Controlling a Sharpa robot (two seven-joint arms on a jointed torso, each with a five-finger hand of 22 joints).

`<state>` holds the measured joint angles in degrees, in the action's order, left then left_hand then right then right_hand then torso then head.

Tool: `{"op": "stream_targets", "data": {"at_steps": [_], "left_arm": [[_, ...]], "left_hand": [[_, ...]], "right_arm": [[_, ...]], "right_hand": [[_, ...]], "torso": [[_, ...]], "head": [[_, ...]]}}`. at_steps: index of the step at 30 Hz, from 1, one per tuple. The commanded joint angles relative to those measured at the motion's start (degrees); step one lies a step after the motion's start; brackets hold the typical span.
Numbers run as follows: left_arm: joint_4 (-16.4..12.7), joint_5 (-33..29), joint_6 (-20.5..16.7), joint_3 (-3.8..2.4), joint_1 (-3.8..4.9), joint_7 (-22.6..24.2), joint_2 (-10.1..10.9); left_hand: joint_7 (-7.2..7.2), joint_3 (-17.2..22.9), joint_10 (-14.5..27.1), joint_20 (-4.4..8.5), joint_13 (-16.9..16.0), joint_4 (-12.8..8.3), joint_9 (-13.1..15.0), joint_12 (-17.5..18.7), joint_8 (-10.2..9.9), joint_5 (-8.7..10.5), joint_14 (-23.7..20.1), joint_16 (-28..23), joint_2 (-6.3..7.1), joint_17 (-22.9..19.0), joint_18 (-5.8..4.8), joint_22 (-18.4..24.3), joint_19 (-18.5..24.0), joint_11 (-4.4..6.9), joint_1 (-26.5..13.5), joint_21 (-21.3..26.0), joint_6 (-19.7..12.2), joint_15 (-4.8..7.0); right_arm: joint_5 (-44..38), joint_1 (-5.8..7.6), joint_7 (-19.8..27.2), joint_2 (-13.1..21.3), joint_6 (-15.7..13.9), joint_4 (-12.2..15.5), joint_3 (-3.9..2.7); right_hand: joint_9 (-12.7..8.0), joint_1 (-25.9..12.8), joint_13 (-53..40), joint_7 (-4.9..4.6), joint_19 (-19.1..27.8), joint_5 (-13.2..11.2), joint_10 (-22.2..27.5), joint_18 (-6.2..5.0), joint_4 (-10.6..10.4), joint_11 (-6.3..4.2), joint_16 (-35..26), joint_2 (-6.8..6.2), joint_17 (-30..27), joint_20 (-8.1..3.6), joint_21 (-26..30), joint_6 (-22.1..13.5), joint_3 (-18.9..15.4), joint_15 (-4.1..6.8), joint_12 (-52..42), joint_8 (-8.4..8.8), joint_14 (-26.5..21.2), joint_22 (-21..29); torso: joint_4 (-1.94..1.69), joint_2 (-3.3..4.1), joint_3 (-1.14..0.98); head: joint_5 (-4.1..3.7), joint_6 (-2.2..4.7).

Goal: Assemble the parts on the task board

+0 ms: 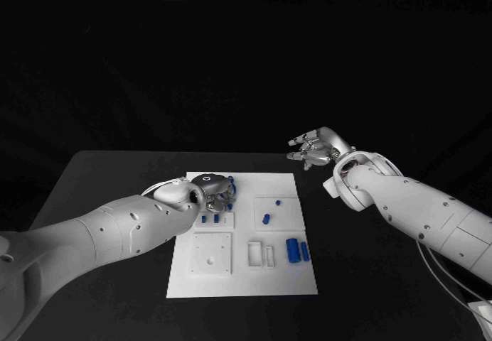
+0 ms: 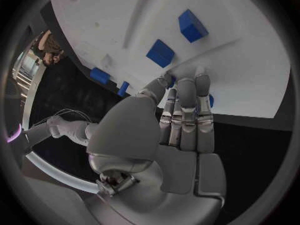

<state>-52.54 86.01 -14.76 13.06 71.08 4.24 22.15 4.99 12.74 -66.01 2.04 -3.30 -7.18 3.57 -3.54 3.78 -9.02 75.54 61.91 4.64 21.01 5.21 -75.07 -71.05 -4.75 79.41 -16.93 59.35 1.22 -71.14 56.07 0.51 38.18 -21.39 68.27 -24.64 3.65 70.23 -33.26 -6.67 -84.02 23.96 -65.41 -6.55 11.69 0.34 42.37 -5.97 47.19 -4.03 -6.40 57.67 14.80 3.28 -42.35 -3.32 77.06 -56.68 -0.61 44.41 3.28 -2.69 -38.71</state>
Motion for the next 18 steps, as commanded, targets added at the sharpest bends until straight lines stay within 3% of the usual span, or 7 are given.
{"op": "stream_targets", "data": {"at_steps": [1, 7, 18], "left_arm": [[-0.33, -0.75, 1.38, 0.21, -0.5, 0.41, -0.14], [-0.42, -0.76, 1.85, 0.21, -0.5, 0.2, -0.16], [-0.78, -0.77, 3.09, 0.21, -0.5, 0.15, -0.13]], "left_hand": [[0.34, -0.71, 0.37, -0.14, 0.0, 0.07, -0.01, 0.26, -0.25, 0.18, 0.08, 0.36, 0.05, -0.18, 0.95, -0.74, -0.45, -0.03, 0.41, 0.82, -0.26, -0.27], [0.97, -0.5, 0.06, -0.03, 0.0, 0.12, -0.01, 0.26, -0.25, 0.09, 0.16, 0.48, -0.36, -0.19, 0.87, -0.88, -0.58, 0.11, 0.44, 1.0, 1.13, -0.12], [0.98, 2.67, -4.66, 0.35, -0.01, 0.33, 0.05, 0.27, -0.19, -0.15, 0.63, 1.27, -3.06, 0.01, 0.75, -1.21, -0.37, 1.31, 0.79, -0.18, 6.1, 0.28]], "right_arm": [[-0.05, -0.03, 0.48, -0.06, 0.66, 0.05, -0.03], [-0.06, -0.03, 0.48, -0.1, 0.68, -0.01, -0.03], [-0.06, -0.03, 0.49, -0.22, 0.75, -0.13, -0.03]], "right_hand": [[0.02, -0.31, 0.03, -0.17, -1.74, 0.34, 0.19, 0.44, 0.01, -0.06, 0.05, -0.41, -0.05, -0.29, -0.33, -0.09, 0.3, 0.01, -0.31, -0.23, -0.22, 0.05], [0.02, -0.31, 0.03, -0.17, -1.74, 0.34, 0.19, 0.44, 0.01, -0.06, 0.05, -0.41, -0.05, -0.29, -0.33, -0.09, 0.3, 0.01, -0.31, -0.23, -0.22, 0.05], [0.02, -0.31, 0.03, -0.17, -1.74, 0.34, 0.19, 0.44, 0.01, -0.06, 0.05, -0.41, -0.05, -0.29, -0.33, -0.09, 0.3, 0.01, -0.31, -0.23, -0.22, 0.05]], "torso": [[0.01, 0.01, 0.0], [0.06, 0.03, 0.01], [0.01, 0.02, 0.03]], "head": [[-0.01, 0.01], [0.02, 0.04], [-0.1, -0.11]]}}
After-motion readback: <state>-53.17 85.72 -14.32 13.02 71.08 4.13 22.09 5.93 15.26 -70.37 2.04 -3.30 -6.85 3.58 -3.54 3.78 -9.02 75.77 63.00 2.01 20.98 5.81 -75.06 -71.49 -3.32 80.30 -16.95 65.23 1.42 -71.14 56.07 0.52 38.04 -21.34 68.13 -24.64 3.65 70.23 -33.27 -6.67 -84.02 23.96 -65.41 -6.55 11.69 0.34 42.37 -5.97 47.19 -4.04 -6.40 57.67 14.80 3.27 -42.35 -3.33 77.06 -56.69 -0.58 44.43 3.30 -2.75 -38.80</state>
